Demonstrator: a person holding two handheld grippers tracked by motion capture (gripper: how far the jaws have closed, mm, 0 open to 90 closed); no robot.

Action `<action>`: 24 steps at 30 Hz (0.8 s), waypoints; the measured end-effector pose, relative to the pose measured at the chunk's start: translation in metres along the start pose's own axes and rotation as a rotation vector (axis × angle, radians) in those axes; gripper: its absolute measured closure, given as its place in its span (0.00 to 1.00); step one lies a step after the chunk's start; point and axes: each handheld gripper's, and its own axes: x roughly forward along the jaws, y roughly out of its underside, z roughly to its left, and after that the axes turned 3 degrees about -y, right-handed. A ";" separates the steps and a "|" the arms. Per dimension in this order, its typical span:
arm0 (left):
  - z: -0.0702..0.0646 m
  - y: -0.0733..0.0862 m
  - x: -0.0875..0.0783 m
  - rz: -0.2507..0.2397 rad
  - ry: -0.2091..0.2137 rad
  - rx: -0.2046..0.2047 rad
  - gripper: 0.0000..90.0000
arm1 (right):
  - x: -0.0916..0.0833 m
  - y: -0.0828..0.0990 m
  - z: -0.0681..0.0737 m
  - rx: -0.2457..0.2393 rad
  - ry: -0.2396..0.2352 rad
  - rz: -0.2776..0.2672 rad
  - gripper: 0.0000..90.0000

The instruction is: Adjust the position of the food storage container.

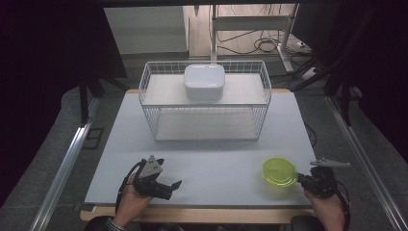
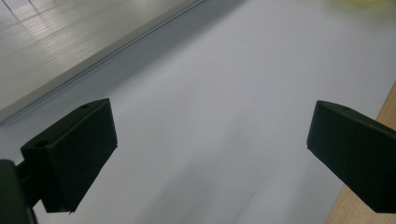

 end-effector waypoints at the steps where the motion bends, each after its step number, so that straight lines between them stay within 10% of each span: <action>1: 0.000 0.000 0.000 0.001 0.000 0.001 0.02 | 0.001 0.000 0.000 0.006 -0.005 0.004 1.00; 24: -0.001 0.001 0.004 0.016 -0.001 0.015 0.02 | 0.027 -0.018 0.009 -0.003 -0.130 0.011 1.00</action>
